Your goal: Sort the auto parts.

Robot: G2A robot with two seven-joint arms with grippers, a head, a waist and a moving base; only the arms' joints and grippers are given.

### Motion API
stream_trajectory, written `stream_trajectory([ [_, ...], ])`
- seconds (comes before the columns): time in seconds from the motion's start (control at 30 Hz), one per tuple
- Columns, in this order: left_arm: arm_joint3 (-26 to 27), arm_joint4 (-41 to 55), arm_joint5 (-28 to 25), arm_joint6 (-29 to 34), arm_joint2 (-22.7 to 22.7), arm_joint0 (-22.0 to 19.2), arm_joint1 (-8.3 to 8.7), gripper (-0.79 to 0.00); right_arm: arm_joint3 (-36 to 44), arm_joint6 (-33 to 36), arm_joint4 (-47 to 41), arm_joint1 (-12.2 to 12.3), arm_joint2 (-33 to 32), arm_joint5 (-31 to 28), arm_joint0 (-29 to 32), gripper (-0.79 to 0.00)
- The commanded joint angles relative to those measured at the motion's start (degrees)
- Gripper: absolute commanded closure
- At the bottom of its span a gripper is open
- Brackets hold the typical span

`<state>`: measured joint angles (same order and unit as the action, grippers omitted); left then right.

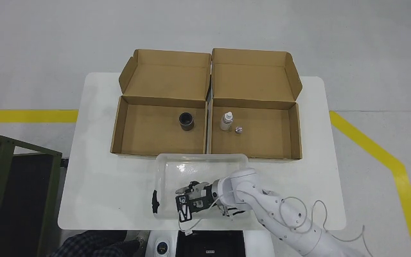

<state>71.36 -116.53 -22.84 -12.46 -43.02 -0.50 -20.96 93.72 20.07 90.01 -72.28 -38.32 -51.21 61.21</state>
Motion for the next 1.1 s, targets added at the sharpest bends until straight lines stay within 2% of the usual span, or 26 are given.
stream_trajectory([
  [0.0, 0.0, 0.0, 0.0, 0.0, 0.0, 0.0, 0.00, -0.785, 0.1, -0.1, -0.2, 0.0, 0.0, -0.1, -0.1, 0.000],
  [0.43, 0.0, 0.0, 0.0, 0.0, 0.0, 0.0, 0.00, -0.785, 2.3, -1.6, -5.0, 0.5, -2.7, -0.9, 0.2, 0.000],
  [1.07, 0.0, 0.0, 0.0, 0.0, 0.0, 0.0, 0.00, -0.785, 7.3, -5.5, -17.0, 2.4, -11.0, -0.6, 3.1, 0.000],
])
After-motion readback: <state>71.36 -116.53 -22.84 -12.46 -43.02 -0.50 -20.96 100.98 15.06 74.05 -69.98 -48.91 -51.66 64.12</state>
